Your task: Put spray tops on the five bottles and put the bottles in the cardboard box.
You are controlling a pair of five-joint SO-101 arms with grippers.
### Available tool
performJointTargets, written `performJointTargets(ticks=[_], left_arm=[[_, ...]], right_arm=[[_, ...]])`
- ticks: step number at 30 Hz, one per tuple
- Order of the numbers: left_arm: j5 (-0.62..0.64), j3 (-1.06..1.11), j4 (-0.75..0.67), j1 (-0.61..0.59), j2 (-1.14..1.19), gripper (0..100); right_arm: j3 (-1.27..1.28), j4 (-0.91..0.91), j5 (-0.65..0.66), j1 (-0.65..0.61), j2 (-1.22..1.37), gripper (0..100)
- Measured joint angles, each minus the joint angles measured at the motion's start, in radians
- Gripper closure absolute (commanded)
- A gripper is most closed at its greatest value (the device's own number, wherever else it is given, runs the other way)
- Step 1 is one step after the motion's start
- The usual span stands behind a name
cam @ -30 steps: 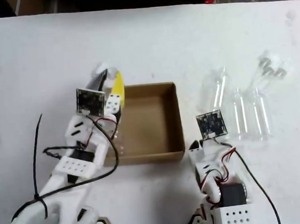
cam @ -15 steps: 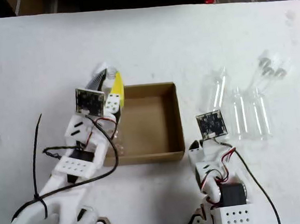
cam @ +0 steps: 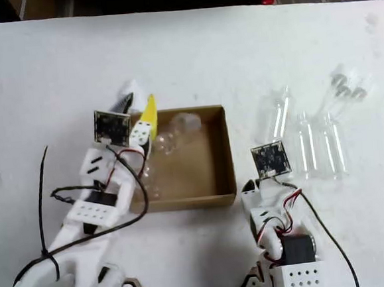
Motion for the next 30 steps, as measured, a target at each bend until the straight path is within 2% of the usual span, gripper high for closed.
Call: performJointTargets(ticks=[8,14,17,21,24,30], left_arm=[[0.0,0.0,0.0,-0.012,-0.012,88],[-0.003,0.0,0.032,-0.012,-0.183,88],[-0.003,-0.021,0.166,-0.012,-0.296,88],[0.002,-0.141,0.419,-0.012,-0.416,88],[0.046,-0.226,0.585,-0.031,-0.471,88],[0.107,-0.276,0.818,-0.163,-0.614,88]], right_arm=[[0.0,0.0,0.0,0.0,0.0,98.4],[0.0,0.0,0.0,0.0,0.0,98.4],[0.0,0.0,0.0,0.0,0.0,98.4],[0.0,-0.011,0.0,0.0,0.0,98.4],[0.0,-0.071,0.006,0.034,-0.002,98.4],[-0.002,-0.235,0.328,0.196,-0.002,98.4]])
